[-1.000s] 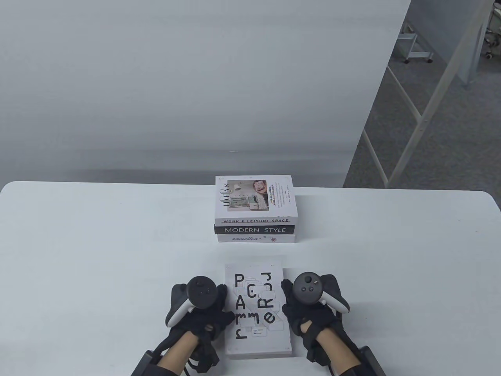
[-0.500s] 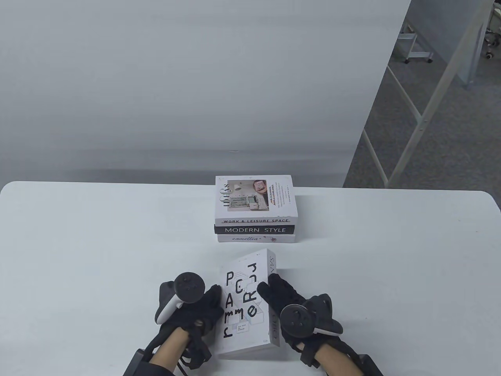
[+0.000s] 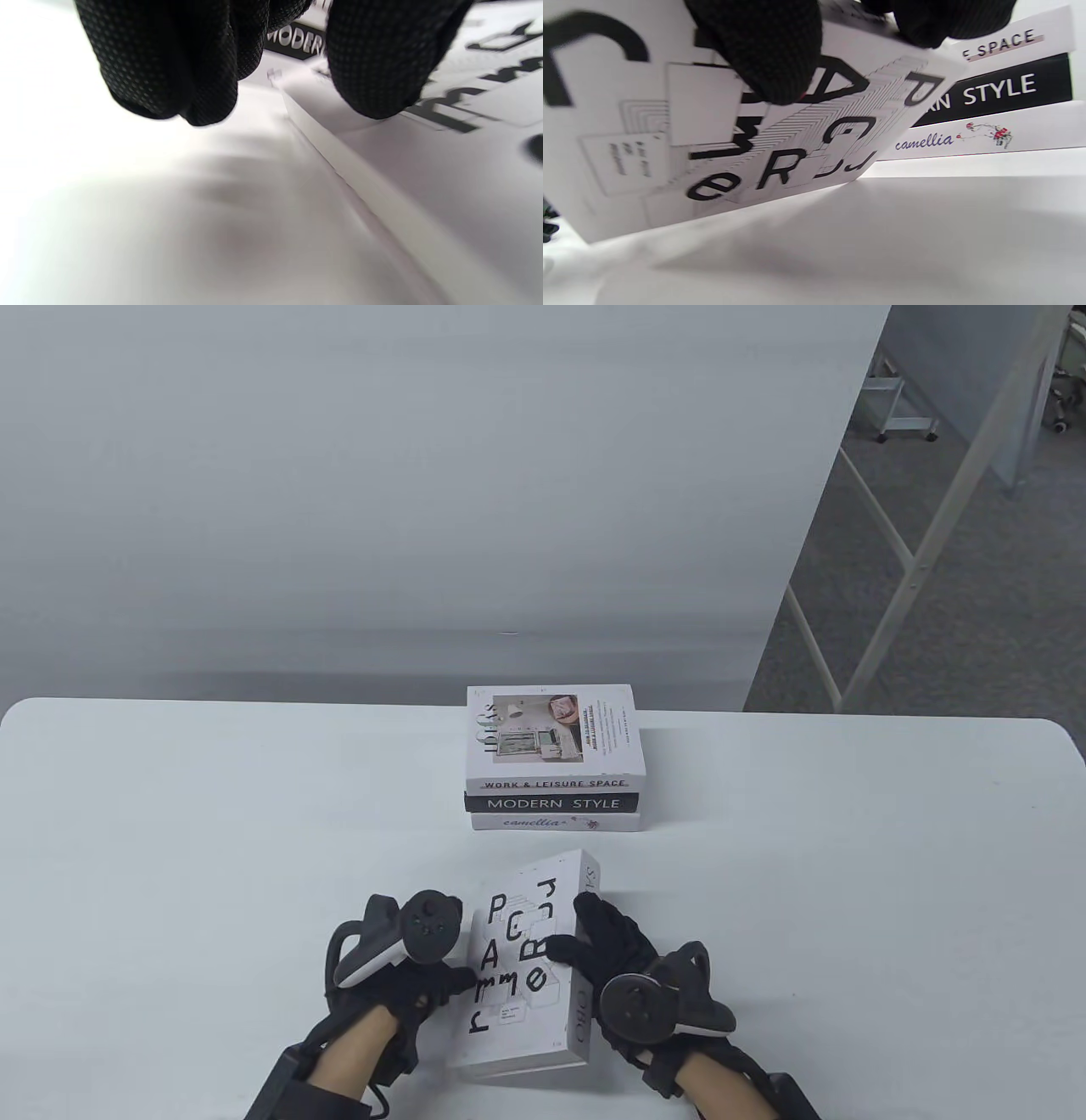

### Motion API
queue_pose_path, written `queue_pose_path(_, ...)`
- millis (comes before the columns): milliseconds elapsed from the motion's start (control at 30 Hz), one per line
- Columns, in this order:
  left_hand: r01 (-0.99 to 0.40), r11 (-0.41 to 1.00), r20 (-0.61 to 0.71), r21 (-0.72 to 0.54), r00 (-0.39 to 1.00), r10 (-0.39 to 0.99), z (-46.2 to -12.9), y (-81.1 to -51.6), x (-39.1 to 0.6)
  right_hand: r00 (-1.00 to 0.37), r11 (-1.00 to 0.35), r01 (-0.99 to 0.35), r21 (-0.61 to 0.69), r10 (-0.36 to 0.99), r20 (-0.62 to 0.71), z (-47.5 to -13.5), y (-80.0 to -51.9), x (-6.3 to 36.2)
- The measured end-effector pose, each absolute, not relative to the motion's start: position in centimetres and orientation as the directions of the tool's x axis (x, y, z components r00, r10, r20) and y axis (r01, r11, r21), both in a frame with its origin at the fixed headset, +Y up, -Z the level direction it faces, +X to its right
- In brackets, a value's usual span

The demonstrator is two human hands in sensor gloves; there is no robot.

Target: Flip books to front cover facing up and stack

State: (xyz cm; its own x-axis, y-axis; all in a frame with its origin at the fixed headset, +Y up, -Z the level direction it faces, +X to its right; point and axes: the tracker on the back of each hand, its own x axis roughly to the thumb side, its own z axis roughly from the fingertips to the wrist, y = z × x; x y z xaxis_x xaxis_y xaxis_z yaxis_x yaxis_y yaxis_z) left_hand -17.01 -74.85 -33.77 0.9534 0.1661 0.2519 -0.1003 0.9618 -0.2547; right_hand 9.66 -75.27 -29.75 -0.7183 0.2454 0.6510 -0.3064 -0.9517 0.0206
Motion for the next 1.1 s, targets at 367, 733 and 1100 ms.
queue_pose_path(367, 0.052, 0.997, 0.206, 0.048, 0.977, -0.061, -31.5, -66.1, -21.1, -0.665, -0.752, -0.650, 0.108, 0.632, 0.397, -32.1, -74.8, 12.9)
queue_pose_path(733, 0.024, 0.995, 0.242, 0.100, 0.969, -0.047, -29.9, -63.3, -22.5, -0.361, -0.388, -0.910, 0.147, 0.915, 0.178, -34.7, -73.2, 13.5)
queue_pose_path(1100, -0.033, 0.994, 0.243, 0.109, 0.970, 0.006, -29.4, -62.3, -23.7, -0.226, -0.221, -0.974, 0.054, 0.970, -0.095, -42.3, -71.0, 12.1)
